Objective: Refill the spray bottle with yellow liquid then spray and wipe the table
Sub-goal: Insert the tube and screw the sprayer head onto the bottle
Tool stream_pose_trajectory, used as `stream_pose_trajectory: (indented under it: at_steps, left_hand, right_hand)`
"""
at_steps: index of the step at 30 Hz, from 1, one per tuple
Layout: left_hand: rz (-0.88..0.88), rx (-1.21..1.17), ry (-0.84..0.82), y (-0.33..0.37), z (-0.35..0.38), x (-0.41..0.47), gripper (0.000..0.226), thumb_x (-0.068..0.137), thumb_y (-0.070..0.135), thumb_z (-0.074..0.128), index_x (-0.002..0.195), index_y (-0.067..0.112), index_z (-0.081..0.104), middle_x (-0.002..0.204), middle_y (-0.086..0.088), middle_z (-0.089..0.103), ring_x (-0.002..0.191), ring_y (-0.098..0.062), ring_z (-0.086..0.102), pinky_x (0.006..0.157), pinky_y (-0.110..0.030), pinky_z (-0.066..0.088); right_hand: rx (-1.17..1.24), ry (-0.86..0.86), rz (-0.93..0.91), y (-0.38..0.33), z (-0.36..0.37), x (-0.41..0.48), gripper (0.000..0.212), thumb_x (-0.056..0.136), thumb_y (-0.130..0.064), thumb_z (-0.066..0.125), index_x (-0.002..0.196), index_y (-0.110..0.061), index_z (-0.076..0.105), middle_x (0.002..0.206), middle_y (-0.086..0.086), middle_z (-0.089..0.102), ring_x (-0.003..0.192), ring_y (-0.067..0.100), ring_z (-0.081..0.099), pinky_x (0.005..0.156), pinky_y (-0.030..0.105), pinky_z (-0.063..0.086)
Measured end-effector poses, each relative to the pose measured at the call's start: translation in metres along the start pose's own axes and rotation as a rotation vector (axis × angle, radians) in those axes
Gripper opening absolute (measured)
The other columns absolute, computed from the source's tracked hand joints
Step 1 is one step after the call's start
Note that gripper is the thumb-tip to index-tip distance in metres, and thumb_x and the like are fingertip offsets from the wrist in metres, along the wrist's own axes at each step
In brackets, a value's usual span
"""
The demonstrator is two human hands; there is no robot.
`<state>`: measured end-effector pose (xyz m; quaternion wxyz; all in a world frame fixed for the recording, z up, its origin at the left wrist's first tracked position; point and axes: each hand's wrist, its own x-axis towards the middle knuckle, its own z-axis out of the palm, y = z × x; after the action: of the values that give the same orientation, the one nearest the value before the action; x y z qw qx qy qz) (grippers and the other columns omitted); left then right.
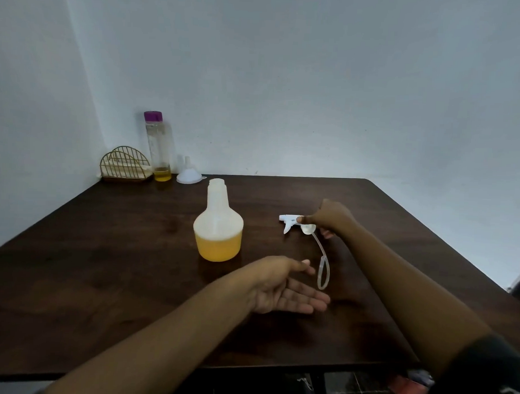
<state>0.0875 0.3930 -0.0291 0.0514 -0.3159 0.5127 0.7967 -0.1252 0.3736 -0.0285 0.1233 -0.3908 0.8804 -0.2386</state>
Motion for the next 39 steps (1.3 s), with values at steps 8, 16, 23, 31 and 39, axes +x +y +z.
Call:
stream_pose_trajectory:
  at_steps: [8, 16, 23, 31, 39]
  left_hand:
    - [0.050, -0.068, -0.005, 0.000, 0.012, 0.018, 0.019, 0.092, 0.018, 0.056, 0.095, 0.002, 0.064, 0.070, -0.010, 0.073, 0.054, -0.011, 0.069, 0.046, -0.019, 0.054]
    - [0.093, -0.081, 0.019, -0.014, 0.020, 0.019, 0.018, 0.091, 0.024, 0.059, 0.097, 0.007, 0.055, 0.080, -0.015, 0.068, 0.054, -0.017, 0.069, 0.046, -0.021, 0.055]
    - [0.406, 0.754, 0.396, -0.004, 0.007, 0.014, 0.028, 0.073, 0.037, 0.076, 0.088, 0.017, 0.063, 0.078, 0.005, 0.059, 0.057, -0.006, 0.055, 0.050, -0.022, 0.042]
    - [0.539, 1.399, 0.472, -0.006, 0.005, 0.018, 0.017, 0.076, 0.038, 0.072, 0.090, 0.028, 0.073, 0.083, 0.014, 0.052, 0.087, -0.006, 0.051, 0.068, -0.029, 0.045]
    - [0.639, 1.293, 0.471, 0.015, -0.005, -0.007, 0.009, 0.079, 0.032, 0.070, 0.086, 0.030, 0.075, 0.088, 0.013, 0.071, 0.086, -0.004, 0.062, 0.076, -0.027, 0.052]
  right_hand:
    - [0.083, -0.042, 0.065, -0.007, 0.000, 0.008, 0.035, 0.070, -0.033, 0.079, 0.064, -0.009, 0.055, 0.067, 0.008, 0.065, 0.059, 0.023, 0.064, 0.061, 0.031, 0.054]
    - [0.535, -0.026, 0.162, -0.012, -0.017, 0.020, 0.027, 0.075, -0.019, 0.075, 0.086, 0.003, 0.064, 0.071, 0.016, 0.067, 0.057, 0.024, 0.064, 0.062, 0.030, 0.053]
    - [0.655, -0.021, 0.212, -0.005, -0.014, 0.020, 0.020, 0.081, -0.014, 0.070, 0.071, 0.000, 0.060, 0.068, 0.016, 0.063, 0.058, 0.024, 0.060, 0.085, 0.038, 0.052]
    - [0.722, 0.004, 0.216, 0.012, -0.015, 0.018, 0.016, 0.080, -0.015, 0.070, 0.076, -0.002, 0.062, 0.066, 0.014, 0.065, 0.049, 0.020, 0.062, 0.068, 0.031, 0.055]
    - [1.108, -0.132, 0.195, 0.007, -0.033, 0.002, 0.016, 0.088, -0.012, 0.063, 0.082, 0.001, 0.056, 0.078, 0.013, 0.059, 0.060, 0.016, 0.062, 0.049, 0.022, 0.056]
